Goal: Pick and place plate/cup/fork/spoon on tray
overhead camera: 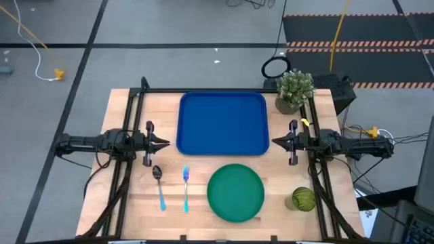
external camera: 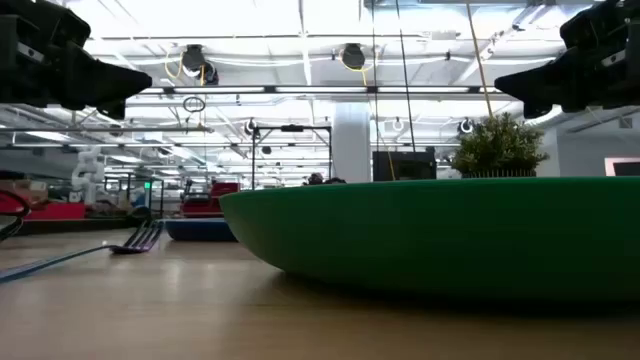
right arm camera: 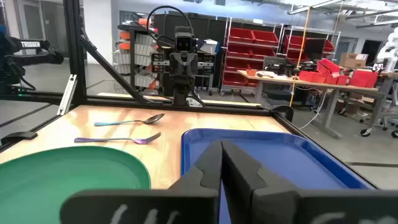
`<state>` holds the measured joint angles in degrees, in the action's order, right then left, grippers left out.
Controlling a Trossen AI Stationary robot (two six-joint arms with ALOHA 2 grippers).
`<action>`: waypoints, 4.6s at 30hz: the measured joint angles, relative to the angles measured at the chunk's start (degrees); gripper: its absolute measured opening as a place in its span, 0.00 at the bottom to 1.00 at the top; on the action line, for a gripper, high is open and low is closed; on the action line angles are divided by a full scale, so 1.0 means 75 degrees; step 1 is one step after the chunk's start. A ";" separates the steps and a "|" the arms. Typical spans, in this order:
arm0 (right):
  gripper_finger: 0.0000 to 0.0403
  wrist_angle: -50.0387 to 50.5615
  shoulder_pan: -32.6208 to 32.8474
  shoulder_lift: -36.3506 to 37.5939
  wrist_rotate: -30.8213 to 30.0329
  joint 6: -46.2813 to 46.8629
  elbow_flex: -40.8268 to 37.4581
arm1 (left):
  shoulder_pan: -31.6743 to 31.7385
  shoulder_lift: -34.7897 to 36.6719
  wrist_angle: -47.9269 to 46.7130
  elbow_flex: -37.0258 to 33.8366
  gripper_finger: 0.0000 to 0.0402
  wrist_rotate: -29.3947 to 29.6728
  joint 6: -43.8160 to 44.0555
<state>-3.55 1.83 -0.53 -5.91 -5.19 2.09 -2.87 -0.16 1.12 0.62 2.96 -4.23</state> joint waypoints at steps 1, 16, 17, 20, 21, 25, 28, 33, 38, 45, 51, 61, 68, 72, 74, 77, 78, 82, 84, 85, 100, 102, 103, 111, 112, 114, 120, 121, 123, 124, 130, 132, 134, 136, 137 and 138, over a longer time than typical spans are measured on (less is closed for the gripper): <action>0.00 -0.0002 0.0000 0.0002 0.0000 0.0000 0.0002 | 0.0001 0.0001 -0.0001 -0.0001 0.10 0.0000 0.0000; 0.00 -0.0002 0.0000 0.0001 0.0001 0.0000 0.0001 | 0.0001 0.0000 -0.0001 -0.0002 0.10 0.0000 0.0000; 0.00 -0.0003 0.0000 0.0003 0.0000 0.0000 0.0003 | -0.0001 0.0003 -0.0002 -0.0002 0.10 0.0000 0.0000; 0.00 -0.0001 0.0000 0.0002 0.0000 0.0000 0.0000 | 0.0002 0.0001 -0.0001 -0.0001 0.10 0.0000 0.0002; 0.00 -0.0002 0.0000 0.0002 0.0000 0.0000 0.0002 | -0.0001 0.0001 -0.0001 -0.0002 0.10 0.0000 0.0000; 0.00 -0.0003 0.0000 0.0001 0.0000 0.0000 0.0001 | -0.0001 0.0002 0.0001 0.0000 0.10 0.0000 0.0000; 0.00 -0.0003 0.0000 0.0001 0.0000 0.0000 0.0003 | -0.0001 0.0000 0.0000 -0.0002 0.10 0.0000 0.0000; 0.00 -0.0001 0.0000 0.0003 0.0001 0.0000 0.0002 | 0.0000 0.0000 0.0001 -0.0001 0.10 0.0000 0.0001; 0.00 -0.0003 0.0000 0.0003 0.0000 0.0000 0.0003 | -0.0001 0.0000 0.0001 -0.0001 0.10 0.0000 0.0000; 0.00 -0.0001 0.0000 0.0001 0.0000 0.0000 0.0002 | 0.0000 0.0002 -0.0001 0.0000 0.10 -0.0001 0.0000; 0.00 -0.0001 -0.0002 0.0003 0.0000 0.0000 0.0001 | 0.0001 0.0000 -0.0001 -0.0002 0.10 0.0000 0.0001; 0.00 -0.0001 0.0000 0.0001 0.0000 0.0000 0.0003 | 0.0000 0.0002 0.0001 0.0000 0.10 0.0000 0.0000; 0.00 -0.0003 0.0000 0.0001 0.0000 0.0000 0.0000 | 0.0001 0.0000 0.0001 0.0001 0.10 0.0000 0.0000; 0.00 -0.0003 0.0000 0.0000 0.0000 0.0000 0.0002 | 0.0001 0.0000 -0.0001 -0.0001 0.10 0.0000 0.0000; 0.00 -0.0003 0.0000 0.0002 0.0000 0.0000 0.0003 | -0.0001 0.0001 -0.0002 0.0000 0.10 0.0000 0.0000; 0.00 -0.0003 0.0000 0.0000 0.0000 0.0000 0.0001 | 0.0001 0.0001 0.0001 0.0000 0.10 0.0000 0.0001; 0.00 -0.0001 0.0000 0.0003 0.0001 0.0000 0.0000 | 0.0000 0.0000 0.0001 -0.0001 0.10 0.0000 0.0000; 0.00 0.0000 0.0000 0.0002 0.0000 0.0000 0.0003 | 0.0002 0.0000 -0.0001 -0.0001 0.10 0.0000 0.0000; 0.00 0.0000 0.0000 0.0001 0.0000 0.0000 0.0003 | 0.0000 0.0000 -0.0001 -0.0001 0.10 0.0000 0.0000; 0.00 0.0000 0.0000 0.0000 0.0000 0.0000 0.0000 | 0.0001 0.0002 0.0001 0.0000 0.10 0.0000 0.0000; 0.00 -0.0002 -0.0001 0.0001 0.0001 0.0000 0.0001 | 0.0001 0.0002 0.0068 -0.0006 0.10 0.0003 0.0000; 0.00 -0.0001 0.0000 0.0003 0.0000 0.0000 0.0001 | -0.0001 0.0001 0.0116 -0.0014 0.10 0.0006 0.0000; 0.00 0.0000 0.0000 0.0000 0.0000 0.0000 0.0000 | 0.0000 0.0003 0.0144 -0.0014 0.10 0.0006 0.0000; 0.00 -0.0001 0.0000 0.0001 0.0000 0.0000 0.0002 | 0.0002 0.0002 0.0325 -0.0014 0.10 0.0008 0.0005; 0.00 -0.0003 0.0000 0.0000 0.0000 0.0000 0.0002 | 0.0000 0.0001 0.0337 -0.0014 0.10 0.0007 0.0039; 0.00 0.0000 0.0000 0.0000 0.0000 0.0000 0.0000 | 0.0002 0.0003 0.0392 -0.0014 0.10 0.0006 0.0176; 0.00 -0.0003 0.0000 0.0002 0.0000 -0.0002 0.0000 | 0.0000 0.0000 0.0394 -0.0014 0.10 0.0037 0.0650; 0.00 -0.0003 0.0000 0.0002 0.0000 -0.0010 0.0003 | 0.0001 0.0000 0.0394 -0.0014 0.10 0.0097 0.0704; 0.00 -0.0004 0.0000 0.0001 0.0000 -0.0010 0.0001 | -0.0001 0.0000 0.0394 -0.0014 0.10 0.0319 0.0867; 0.00 -0.0003 0.0000 0.0000 0.0000 -0.0012 0.0000 | 0.0002 0.0000 0.0394 -0.0014 0.10 0.0465 0.0969; 0.00 -0.0003 0.0000 0.0000 0.0000 -0.0023 0.0000 | -0.0001 -0.0328 0.0402 -0.0011 0.10 0.0694 0.1650; 0.00 -0.0006 0.0000 0.0002 0.0000 -0.0023 0.0000 | -0.0018 -0.0556 0.0483 -0.0011 0.10 0.0692 0.1964; 0.00 -0.0003 0.0000 0.0001 0.0000 -0.0023 0.0000 | -0.0111 -0.0845 0.0832 -0.0011 0.10 0.0694 0.2229; 0.00 -0.0003 0.0000 0.0002 0.0000 -0.0023 0.0000 | -0.0281 -0.1188 0.1450 -0.0011 0.08 0.0692 0.2244; 0.00 -0.0003 0.0000 0.0000 0.0000 -0.0023 0.0000 | -0.0378 -0.1387 0.1898 -0.0011 0.06 0.0691 0.2144; 0.00 -0.0003 0.0000 0.0002 0.0000 -0.0023 0.0002 | -0.0489 -0.1609 0.2396 -0.0011 0.04 0.0691 0.1998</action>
<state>-3.57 1.83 -0.52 -5.91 -5.37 2.11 -6.54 -12.23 19.09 0.54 8.14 10.76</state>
